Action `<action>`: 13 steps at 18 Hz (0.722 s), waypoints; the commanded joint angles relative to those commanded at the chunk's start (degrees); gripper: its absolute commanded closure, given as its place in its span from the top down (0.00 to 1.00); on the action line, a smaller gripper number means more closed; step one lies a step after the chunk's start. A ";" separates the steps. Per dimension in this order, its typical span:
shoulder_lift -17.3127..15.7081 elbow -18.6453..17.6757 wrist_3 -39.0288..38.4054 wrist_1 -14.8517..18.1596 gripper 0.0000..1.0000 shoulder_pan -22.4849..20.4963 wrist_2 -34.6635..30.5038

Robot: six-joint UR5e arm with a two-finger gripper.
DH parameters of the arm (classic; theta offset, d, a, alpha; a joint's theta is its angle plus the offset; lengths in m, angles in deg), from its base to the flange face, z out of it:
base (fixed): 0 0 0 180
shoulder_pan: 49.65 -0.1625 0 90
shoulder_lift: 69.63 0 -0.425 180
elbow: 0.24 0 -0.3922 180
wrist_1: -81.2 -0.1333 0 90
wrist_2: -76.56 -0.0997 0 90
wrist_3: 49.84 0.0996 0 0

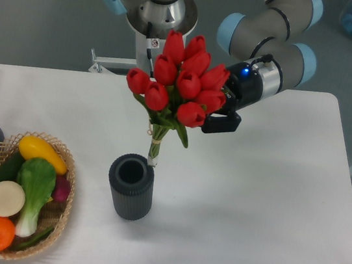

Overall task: Insert the flowers into the vase
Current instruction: 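Lower the tulip stems down into the black vase opening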

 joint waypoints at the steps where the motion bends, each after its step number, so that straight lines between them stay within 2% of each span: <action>1: 1.14 0.79 0.18 0.00 0.47 0.79 -0.09; 5: 2.55 0.80 1.06 -0.09 0.47 1.85 -0.18; 13: 3.35 -0.52 2.46 -0.09 0.47 2.47 -0.35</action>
